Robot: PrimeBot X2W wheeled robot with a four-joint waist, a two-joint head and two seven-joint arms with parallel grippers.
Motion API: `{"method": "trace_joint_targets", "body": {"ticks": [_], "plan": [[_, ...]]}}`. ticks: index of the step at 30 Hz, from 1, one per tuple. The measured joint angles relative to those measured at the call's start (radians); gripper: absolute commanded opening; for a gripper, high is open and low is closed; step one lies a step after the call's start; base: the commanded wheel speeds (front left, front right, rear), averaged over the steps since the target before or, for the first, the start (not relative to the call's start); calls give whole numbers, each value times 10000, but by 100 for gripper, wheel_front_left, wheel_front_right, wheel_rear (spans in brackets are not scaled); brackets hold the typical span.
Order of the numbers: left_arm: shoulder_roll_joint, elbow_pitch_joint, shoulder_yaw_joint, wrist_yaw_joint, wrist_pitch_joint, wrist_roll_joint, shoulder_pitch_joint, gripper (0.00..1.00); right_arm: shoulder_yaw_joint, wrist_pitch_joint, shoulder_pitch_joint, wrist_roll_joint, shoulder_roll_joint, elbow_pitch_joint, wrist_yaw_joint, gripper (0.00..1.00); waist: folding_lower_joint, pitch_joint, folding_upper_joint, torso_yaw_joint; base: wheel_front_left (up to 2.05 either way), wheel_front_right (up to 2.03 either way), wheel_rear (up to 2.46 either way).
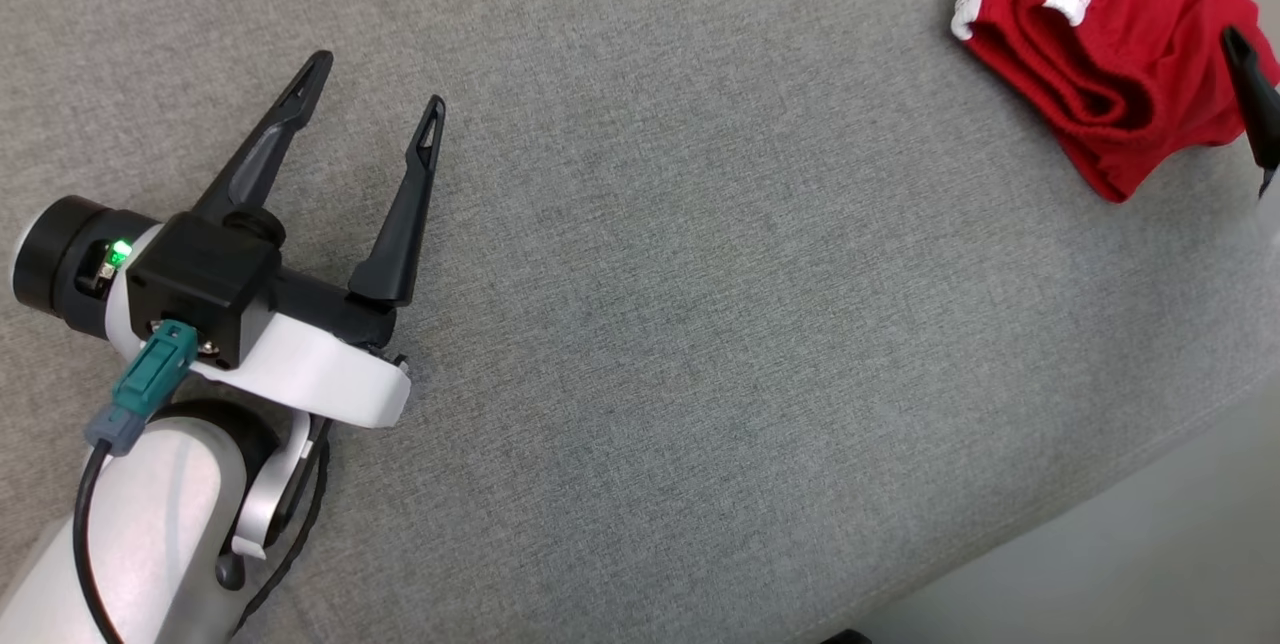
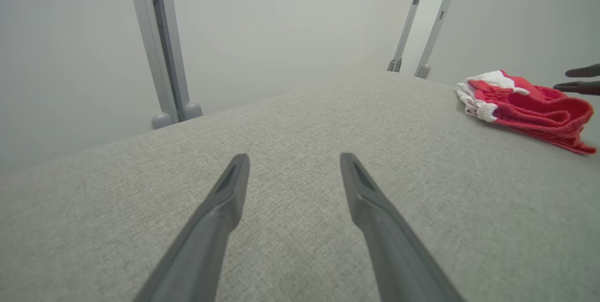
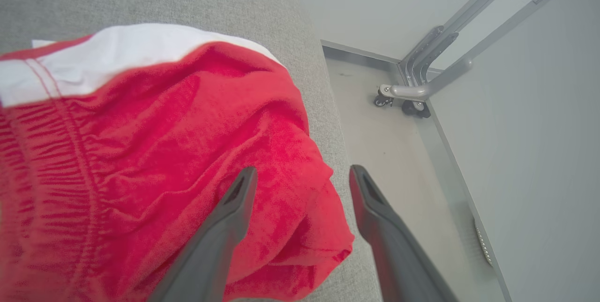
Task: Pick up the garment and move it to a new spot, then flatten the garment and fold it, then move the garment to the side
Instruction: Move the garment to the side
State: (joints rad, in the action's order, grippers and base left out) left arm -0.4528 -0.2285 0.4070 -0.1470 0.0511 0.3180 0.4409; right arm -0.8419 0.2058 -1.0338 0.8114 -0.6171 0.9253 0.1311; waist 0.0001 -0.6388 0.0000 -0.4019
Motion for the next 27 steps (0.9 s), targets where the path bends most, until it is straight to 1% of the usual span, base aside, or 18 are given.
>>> {"method": "trace_joint_targets", "body": {"ticks": [4,8,10,14,17,21,24,27], "plan": [[117,198,33,-8,-180,111,-80,100,426,362,483,468,36,48,-2,100,0,335,0,33,0,0,0],[284,451,40,-86,-439,284,-367,100,1187,525,1060,698,42,-151,-2,100,0,804,0,89,0,0,0],[336,568,6,-146,-564,385,-499,100,1931,552,1385,650,42,-566,-2,100,0,1060,0,141,0,0,0],[516,786,-111,-295,-846,589,-815,100,3570,581,2350,10,247,-1434,-2,100,0,1545,0,319,0,0,0],[604,963,-268,-395,-1083,782,-1043,100,4805,583,3256,-675,719,-2174,-2,100,-1,1893,0,514,0,0,0],[732,1195,-451,-568,-1404,1041,-1408,100,6284,583,4443,-1628,1509,-3216,-2,100,-1,2328,0,867,0,0,0],[830,1375,-619,-644,-1638,1204,-1604,100,7112,585,5148,-2405,2136,-3927,-2,100,0,2629,0,1170,0,0,0],[899,1542,-782,-700,-1875,1384,-1787,100,7718,585,5744,-3089,2836,-4623,-4,100,0,2902,0,1497,0,0,0]]}}
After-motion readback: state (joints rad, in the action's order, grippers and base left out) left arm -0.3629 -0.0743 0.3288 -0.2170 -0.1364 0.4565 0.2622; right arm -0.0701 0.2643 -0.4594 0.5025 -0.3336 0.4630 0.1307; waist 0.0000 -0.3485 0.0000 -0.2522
